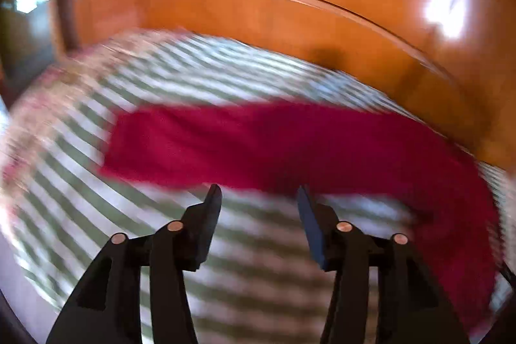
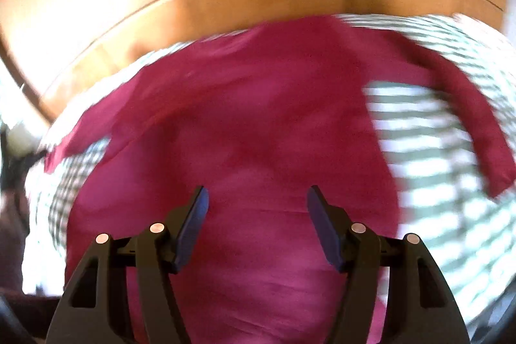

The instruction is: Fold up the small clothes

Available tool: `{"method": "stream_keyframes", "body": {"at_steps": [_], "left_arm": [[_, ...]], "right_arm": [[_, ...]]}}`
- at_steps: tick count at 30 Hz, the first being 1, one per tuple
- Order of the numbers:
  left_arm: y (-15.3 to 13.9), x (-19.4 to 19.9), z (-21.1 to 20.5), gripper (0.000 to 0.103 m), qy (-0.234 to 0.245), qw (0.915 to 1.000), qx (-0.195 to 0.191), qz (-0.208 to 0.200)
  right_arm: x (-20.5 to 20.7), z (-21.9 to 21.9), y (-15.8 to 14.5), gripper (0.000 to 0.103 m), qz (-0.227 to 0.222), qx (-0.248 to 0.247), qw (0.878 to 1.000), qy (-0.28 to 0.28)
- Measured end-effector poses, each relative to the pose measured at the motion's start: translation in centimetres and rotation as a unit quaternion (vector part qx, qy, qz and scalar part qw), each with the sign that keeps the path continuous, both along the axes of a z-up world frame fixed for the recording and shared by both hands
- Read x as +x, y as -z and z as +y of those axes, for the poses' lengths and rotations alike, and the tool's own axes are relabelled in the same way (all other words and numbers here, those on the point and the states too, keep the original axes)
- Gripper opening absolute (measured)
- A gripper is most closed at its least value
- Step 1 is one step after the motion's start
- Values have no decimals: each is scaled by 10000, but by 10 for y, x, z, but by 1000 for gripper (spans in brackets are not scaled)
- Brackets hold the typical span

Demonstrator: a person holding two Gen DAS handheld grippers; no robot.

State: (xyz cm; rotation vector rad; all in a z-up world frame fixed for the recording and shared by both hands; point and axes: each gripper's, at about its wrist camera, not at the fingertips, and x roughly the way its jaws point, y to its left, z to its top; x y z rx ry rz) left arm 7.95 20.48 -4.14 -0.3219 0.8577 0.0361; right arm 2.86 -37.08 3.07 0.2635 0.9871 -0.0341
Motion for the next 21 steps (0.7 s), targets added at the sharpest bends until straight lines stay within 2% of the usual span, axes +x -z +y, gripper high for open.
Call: {"method": "stream_keyframes", "body": {"at_steps": [2, 3, 5, 7, 9, 11, 13, 14, 15, 16, 17, 19, 21], "left_arm": [[8, -13, -23, 50, 557, 9970, -531, 80], [14, -23, -39, 51, 925, 9921, -833, 140], [21, -38, -62, 53, 1370, 9835, -1156, 240], [28, -50, -81, 54, 1720, 9743, -1404, 375], [34, -60, -100, 54, 1980, 9666, -1555, 479], [41, -68, -120, 53, 2257, 9570, -1720, 600], [47, -72, -135, 52, 2414, 9508, -1808, 704], [48, -74, -140, 47, 2455, 9496, -1809, 725], [48, -75, -148, 33, 2502, 9491, -1765, 736], [48, -76, -153, 25, 2562, 9483, -1719, 748], [46, -75, -156, 12, 2611, 9486, -1629, 739], [31, -76, -155, 10, 2599, 9539, -1412, 510], [1, -79, -148, 9, 2605, 9547, -1424, 175]], "right_arm": [[-18, -30, -1, 63, 105, 31, 9994, 324], [-30, -45, 1, 63, 253, 144, 9987, 412], [-46, -61, 7, 63, 514, 360, 9972, 399], [-62, -68, 15, 63, 669, 443, 9959, 414], [-78, -71, 27, 63, 843, 735, 9932, 332], [-86, -64, 36, 63, 947, 769, 9924, 163], [-89, -56, 42, 53, 1016, 589, 9931, 63], [-88, -51, 44, 39, 1026, 532, 9933, -22], [-87, -47, 43, 24, 1007, 467, 9938, -115], [-87, -44, 41, 17, 984, 417, 9940, -224], [-86, -41, 36, 8, 956, 356, 9943, -316], [-84, -38, 24, 8, 782, 281, 9955, -445], [-87, -36, -12, 8, 272, 237, 9976, -596]]}}
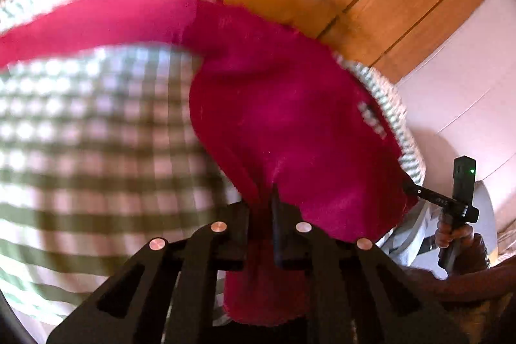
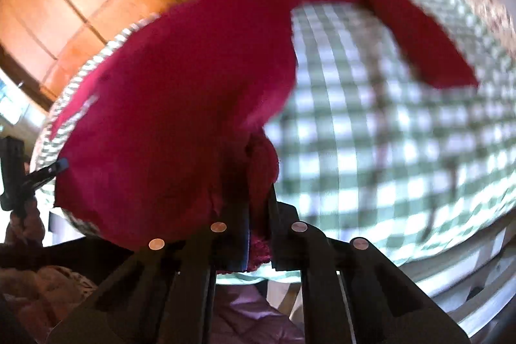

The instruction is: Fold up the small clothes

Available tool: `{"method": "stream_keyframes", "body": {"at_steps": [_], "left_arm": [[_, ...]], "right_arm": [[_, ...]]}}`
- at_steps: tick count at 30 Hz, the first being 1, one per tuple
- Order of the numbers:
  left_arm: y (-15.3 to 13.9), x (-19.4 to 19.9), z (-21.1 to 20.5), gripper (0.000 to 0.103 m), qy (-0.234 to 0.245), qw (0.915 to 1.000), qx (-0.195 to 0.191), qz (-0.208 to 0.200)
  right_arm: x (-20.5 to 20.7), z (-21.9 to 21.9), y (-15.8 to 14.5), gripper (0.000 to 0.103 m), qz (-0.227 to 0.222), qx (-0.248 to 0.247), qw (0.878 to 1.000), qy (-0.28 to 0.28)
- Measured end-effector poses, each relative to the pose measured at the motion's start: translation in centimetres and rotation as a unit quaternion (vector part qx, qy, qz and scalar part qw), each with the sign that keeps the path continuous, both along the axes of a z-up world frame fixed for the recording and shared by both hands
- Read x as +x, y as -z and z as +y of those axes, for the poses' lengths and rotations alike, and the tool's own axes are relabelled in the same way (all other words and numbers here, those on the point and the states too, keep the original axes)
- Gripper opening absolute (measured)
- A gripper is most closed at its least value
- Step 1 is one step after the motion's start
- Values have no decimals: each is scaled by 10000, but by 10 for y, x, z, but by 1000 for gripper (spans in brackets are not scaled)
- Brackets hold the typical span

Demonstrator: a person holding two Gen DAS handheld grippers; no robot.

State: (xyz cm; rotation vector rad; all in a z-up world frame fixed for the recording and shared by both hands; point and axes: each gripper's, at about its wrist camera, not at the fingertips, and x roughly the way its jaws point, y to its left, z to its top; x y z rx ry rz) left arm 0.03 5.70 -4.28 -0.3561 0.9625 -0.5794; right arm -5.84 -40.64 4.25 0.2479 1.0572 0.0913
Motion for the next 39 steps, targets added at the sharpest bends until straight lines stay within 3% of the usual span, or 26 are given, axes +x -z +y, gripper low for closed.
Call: {"method": "stream_keyframes", "body": {"at_steps": [2, 4, 6, 10, 12, 16, 17, 18, 19, 21, 24, 26, 28, 29, 31, 32, 39], "left_arm": [[-25, -9, 7, 9, 67, 9994, 5, -333], [-41, -17, 4, 9, 234, 9976, 306, -582], [-31, -18, -3, 9, 399, 9972, 472, -429], [16, -21, -7, 10, 508, 9938, 968, 197], [32, -19, -5, 18, 440, 9922, 1070, 474], [22, -12, 10, 34, 45, 9958, 854, 316], [15, -6, 14, 40, -90, 9967, 779, 197], [12, -1, 15, 41, -179, 9971, 730, 130], [8, 4, 17, 41, -260, 9973, 686, 69], [1, 14, 13, 43, -393, 9972, 632, -74], [-4, 29, -1, 49, -420, 9967, 669, -178], [-5, 34, -11, 50, -335, 9967, 717, -198], [-3, 43, -30, 52, -273, 9960, 817, -216], [-2, 47, -38, 53, -237, 9957, 866, -218], [-2, 47, -47, 53, -133, 9956, 903, -232], [-2, 49, -52, 55, -79, 9951, 953, -250], [9, 59, -61, 56, -60, 9951, 986, -50]], "right_arm": [[-10, 1, -27, 7, -398, -97, 9991, -140], [-19, -1, -34, 7, -416, -398, 9981, -238], [-24, -5, -12, 7, 1, -569, 9981, -255], [-27, 8, 41, 7, 797, -824, 9928, -359], [-29, 11, 49, 7, 915, -906, 9910, -360], [-23, -9, 37, 9, 783, -394, 9960, -195], [-21, -20, 31, 22, 677, -338, 9971, -75], [-17, -32, 23, 43, 475, -358, 9980, 208], [-13, -43, 18, 49, 295, -418, 9973, 520], [-1, -66, 12, 49, 76, -566, 9934, 1000], [26, -93, 19, 49, 22, -1179, 9807, 1558], [44, -105, 30, 49, 64, -1454, 9762, 1607], [67, -108, 48, 49, 356, -2025, 9672, 1495], [71, -107, 54, 48, 484, -2263, 9618, 1460], [80, -107, 59, 25, 589, -2788, 9485, 1386], [78, -109, 56, 8, 601, -2910, 9444, 1410], [70, -158, -47, 7, -709, -2399, 9409, 2284]]}}
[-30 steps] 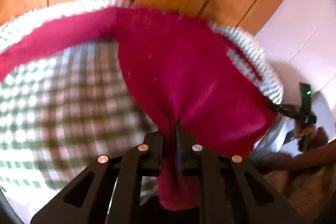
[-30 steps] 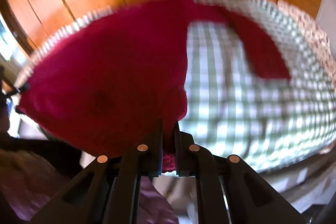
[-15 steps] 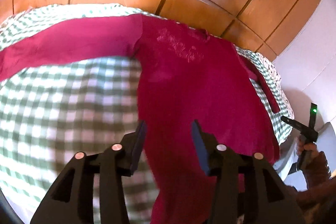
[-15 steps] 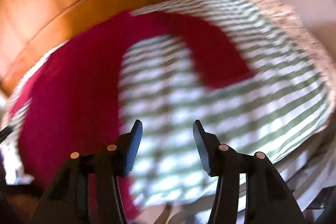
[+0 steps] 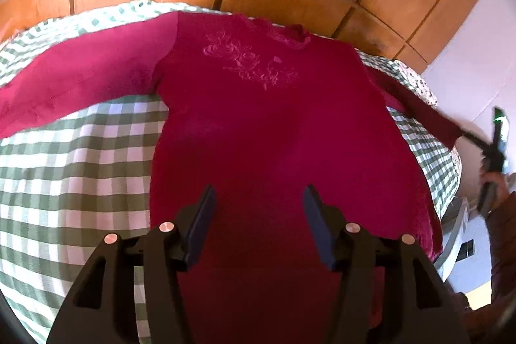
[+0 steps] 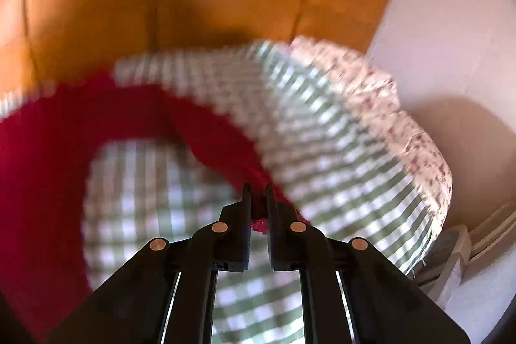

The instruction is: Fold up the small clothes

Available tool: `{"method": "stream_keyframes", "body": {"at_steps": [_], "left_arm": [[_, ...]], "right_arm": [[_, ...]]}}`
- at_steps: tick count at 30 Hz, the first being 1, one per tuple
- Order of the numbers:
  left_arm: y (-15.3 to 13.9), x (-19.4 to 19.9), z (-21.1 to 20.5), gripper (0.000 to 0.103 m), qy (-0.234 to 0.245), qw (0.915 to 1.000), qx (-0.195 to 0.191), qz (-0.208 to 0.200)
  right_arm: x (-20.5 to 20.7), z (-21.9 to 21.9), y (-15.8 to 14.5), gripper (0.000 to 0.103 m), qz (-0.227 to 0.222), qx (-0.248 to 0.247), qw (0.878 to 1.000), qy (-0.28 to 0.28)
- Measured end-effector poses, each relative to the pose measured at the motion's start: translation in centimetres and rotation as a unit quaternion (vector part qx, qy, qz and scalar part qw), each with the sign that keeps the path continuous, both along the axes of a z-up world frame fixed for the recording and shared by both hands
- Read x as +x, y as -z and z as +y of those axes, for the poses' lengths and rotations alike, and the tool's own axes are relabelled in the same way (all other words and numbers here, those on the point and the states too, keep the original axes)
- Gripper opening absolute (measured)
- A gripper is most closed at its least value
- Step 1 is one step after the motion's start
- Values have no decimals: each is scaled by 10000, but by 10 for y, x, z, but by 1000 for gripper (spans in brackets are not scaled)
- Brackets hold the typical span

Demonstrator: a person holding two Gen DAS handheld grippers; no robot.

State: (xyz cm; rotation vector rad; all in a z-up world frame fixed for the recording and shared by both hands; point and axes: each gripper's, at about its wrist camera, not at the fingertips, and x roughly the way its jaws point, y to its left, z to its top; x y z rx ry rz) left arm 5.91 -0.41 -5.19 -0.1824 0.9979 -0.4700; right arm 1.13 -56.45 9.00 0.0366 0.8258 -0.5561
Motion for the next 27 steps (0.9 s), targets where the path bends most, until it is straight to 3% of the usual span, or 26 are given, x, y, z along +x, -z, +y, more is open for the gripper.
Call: {"method": "stream_keyframes", "body": {"at_steps": [3, 7, 15, 19, 20, 21, 23, 27], "left_arm": [[5, 4, -4, 56, -33, 9999, 10, 105], [7, 7, -9, 56, -56, 9999, 83, 129], [8, 15, -4, 56, -268, 9993, 159, 227], [6, 18, 6, 62, -453, 9986, 118, 254], [5, 18, 12, 66, -556, 9981, 44, 259], [5, 18, 18, 68, -645, 9975, -7, 274], [5, 19, 40, 69, -977, 9944, -202, 335], [9, 17, 100, 69, -1935, 9796, -337, 425]], "right_arm": [[11, -47, -20, 7, -271, 25, 9981, 558], [40, -102, -13, 6, -106, -37, 9917, 1280], [114, -172, 40, 6, 668, -606, 9730, 2123], [141, -168, 64, 7, 916, -522, 9742, 1995], [144, -165, 67, 14, 931, -505, 9749, 1956], [147, -159, 68, 43, 913, -510, 9763, 1897], [147, -139, 63, 83, 634, -553, 9805, 1775], [151, -75, 52, 83, 254, -111, 9952, 936]]}}
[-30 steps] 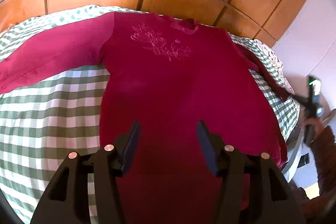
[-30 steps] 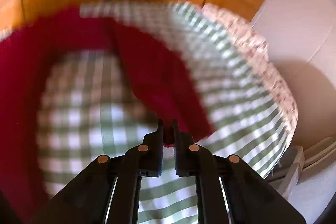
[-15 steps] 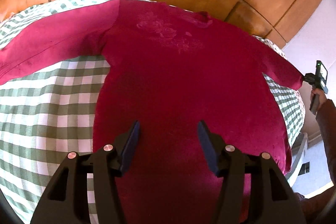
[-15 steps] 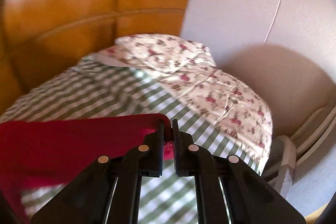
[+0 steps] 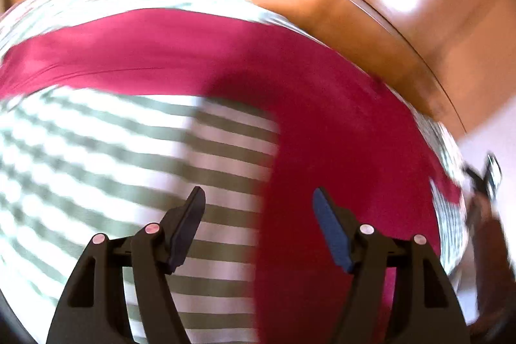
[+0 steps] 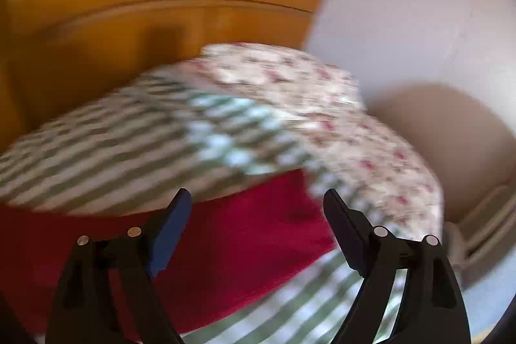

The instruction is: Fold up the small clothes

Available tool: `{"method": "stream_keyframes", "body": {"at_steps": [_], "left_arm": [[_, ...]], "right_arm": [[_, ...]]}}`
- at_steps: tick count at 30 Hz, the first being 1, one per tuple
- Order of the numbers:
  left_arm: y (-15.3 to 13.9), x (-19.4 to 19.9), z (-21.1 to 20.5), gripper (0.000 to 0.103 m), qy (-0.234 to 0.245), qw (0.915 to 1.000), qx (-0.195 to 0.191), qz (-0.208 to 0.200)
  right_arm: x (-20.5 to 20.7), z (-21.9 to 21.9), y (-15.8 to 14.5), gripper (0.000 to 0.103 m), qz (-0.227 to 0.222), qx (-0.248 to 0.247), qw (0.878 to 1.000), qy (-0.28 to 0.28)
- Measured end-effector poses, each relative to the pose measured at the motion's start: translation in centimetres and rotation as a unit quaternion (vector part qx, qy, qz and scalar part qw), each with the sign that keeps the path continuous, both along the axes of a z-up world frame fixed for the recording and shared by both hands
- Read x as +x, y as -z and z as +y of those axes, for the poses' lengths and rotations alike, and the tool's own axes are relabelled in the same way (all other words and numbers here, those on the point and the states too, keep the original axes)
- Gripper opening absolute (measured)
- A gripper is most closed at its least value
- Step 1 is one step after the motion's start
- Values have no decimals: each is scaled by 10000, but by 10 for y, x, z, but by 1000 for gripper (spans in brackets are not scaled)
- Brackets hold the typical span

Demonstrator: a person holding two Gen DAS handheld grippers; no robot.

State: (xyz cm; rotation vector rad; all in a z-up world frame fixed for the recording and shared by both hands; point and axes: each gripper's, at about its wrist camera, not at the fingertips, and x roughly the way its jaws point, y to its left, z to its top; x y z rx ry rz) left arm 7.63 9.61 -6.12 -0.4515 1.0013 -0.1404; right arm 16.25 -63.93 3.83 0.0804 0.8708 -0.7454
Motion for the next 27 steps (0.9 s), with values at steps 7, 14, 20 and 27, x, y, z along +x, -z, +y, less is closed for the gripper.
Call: {"method": "stream_keyframes", "body": {"at_steps": [7, 14, 20, 27], "left_arm": [[11, -19, 139, 69, -2299, 9731, -29, 161], [9, -14, 212, 67, -3018, 9529, 302, 69], [13, 21, 243, 67, -3142, 9468, 675, 170], [31, 37, 262, 14, -3287, 9408, 750, 365]], "right_arm": [[10, 168, 16, 85, -248, 1165, 9721, -2020], [17, 312, 55, 85, 32, 1690, 9323, -3197], [19, 358, 87, 87, 296, 1453, 9327, -3289], [17, 357, 97, 100, 368, 1455, 9361, -3181]]}}
